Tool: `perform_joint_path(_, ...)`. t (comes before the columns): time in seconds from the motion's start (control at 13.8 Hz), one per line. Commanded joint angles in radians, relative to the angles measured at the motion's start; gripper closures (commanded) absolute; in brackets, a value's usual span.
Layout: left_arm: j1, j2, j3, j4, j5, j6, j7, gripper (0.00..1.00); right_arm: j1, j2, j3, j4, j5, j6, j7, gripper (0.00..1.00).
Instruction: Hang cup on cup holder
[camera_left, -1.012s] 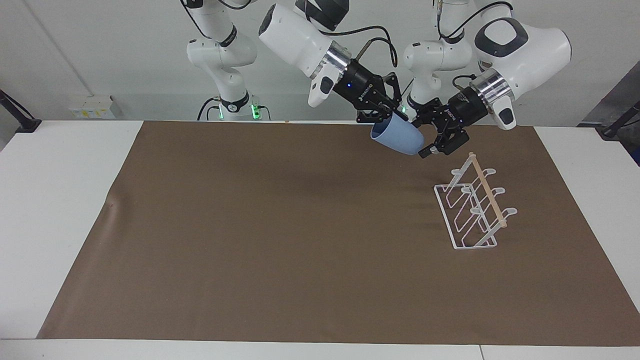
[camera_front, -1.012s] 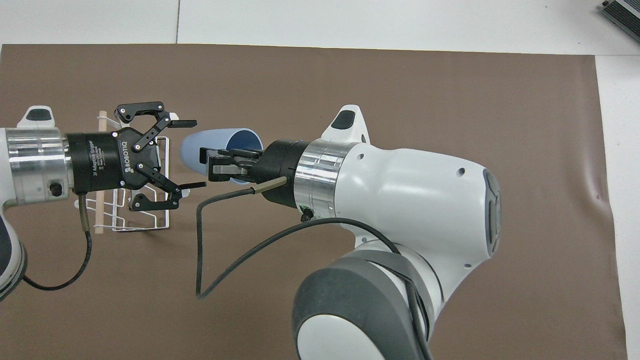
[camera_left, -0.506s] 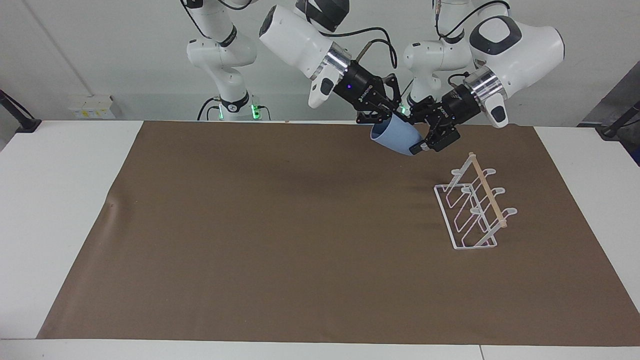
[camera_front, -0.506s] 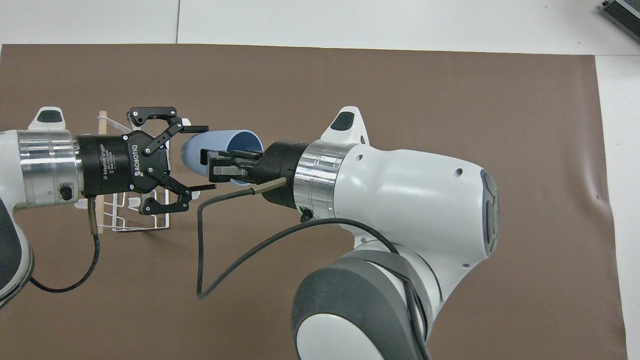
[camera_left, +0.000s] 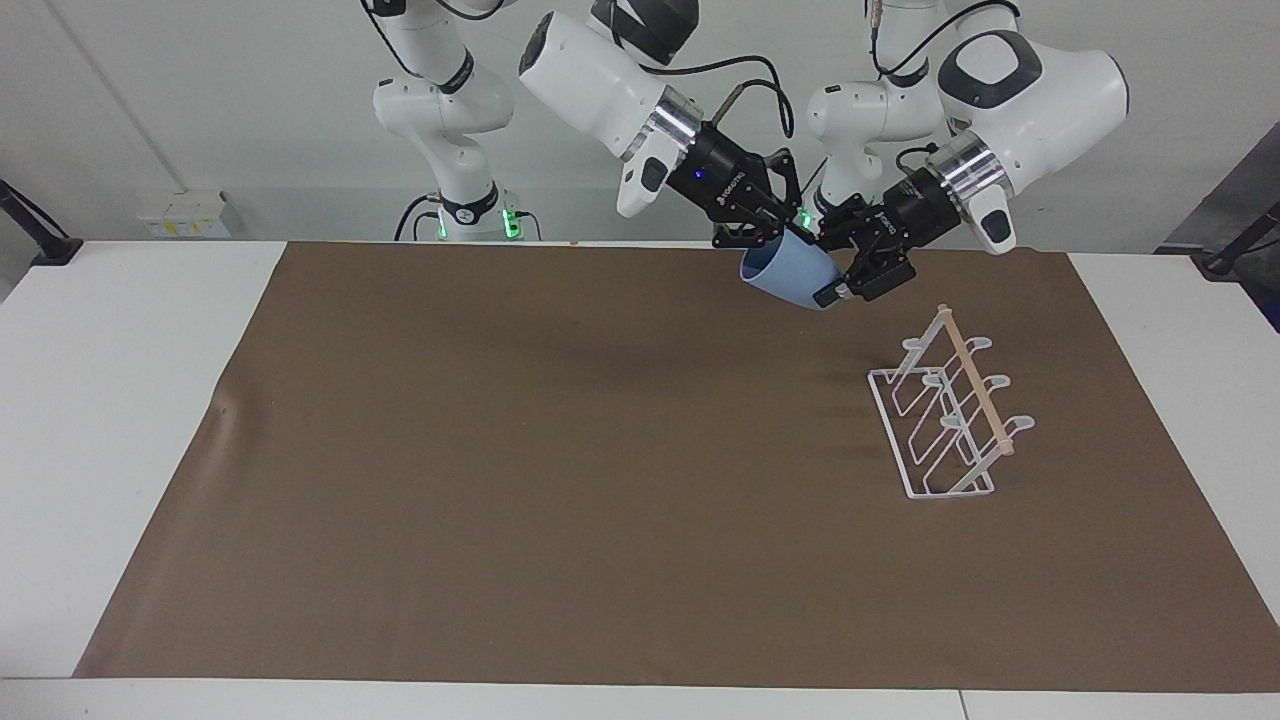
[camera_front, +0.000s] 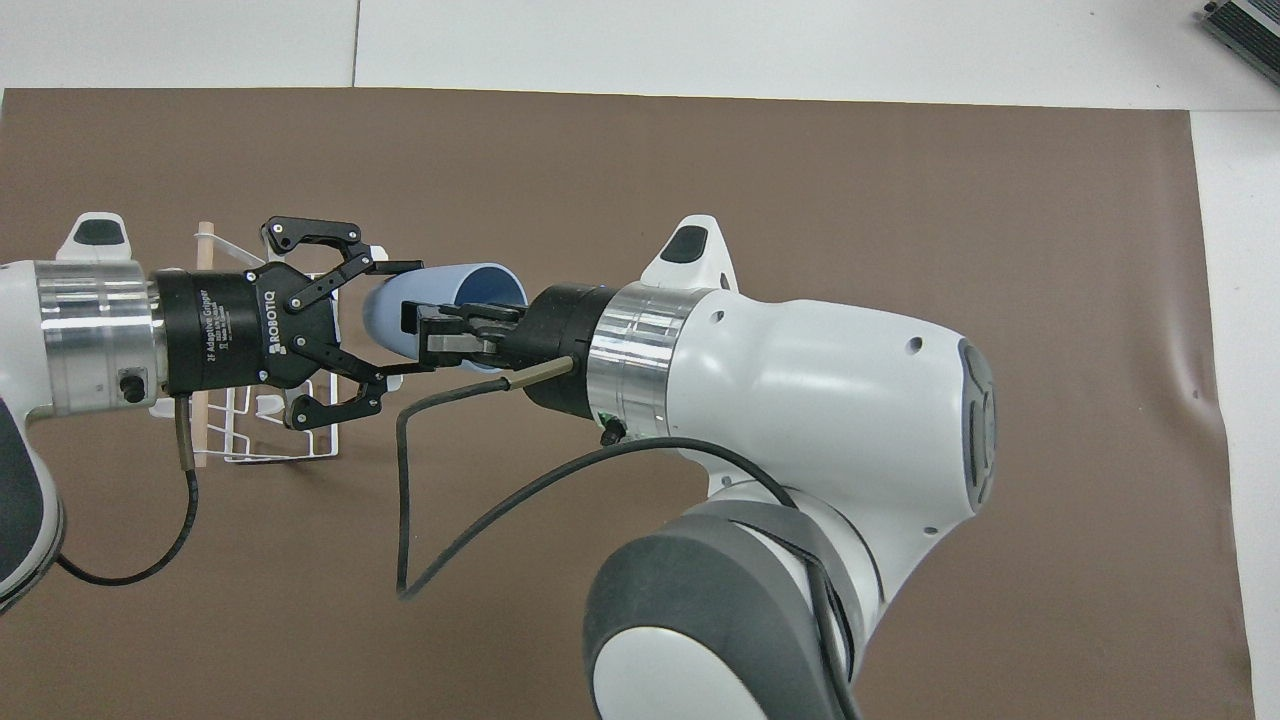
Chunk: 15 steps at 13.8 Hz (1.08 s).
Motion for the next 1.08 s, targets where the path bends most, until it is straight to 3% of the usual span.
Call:
perform_joint_path(0.0,0.000,-0.018,0.004,-0.004,0.014,-0.018,-0.011,1.00,-0.015,-0.022,0.004,-0.021,0.024,0.001,0.018,0.48)
perform_joint_path(0.14,0.004,-0.018,0.006,-0.004,0.019,-0.018,-0.011,1.00,-0.015,-0.022,0.004,-0.019,0.024,0.001,0.028,0.38)
perform_joint_path(0.58,0.001,-0.002,0.004,0.035,0.268,-0.011,-0.014,1.00,-0.018,-0.025,-0.002,-0.025,0.023,-0.025,0.028,0.36)
perform_joint_path(0.8,-0.017,0.034,-0.014,0.104,0.544,0.002,-0.078,1.00,-0.042,-0.027,-0.010,-0.024,-0.015,-0.092,0.020,0.36)
perform_joint_path(1.01,-0.049,0.053,-0.022,0.128,0.852,0.028,-0.178,1.00,-0.090,-0.025,-0.009,-0.004,-0.219,-0.217,0.011,0.37)
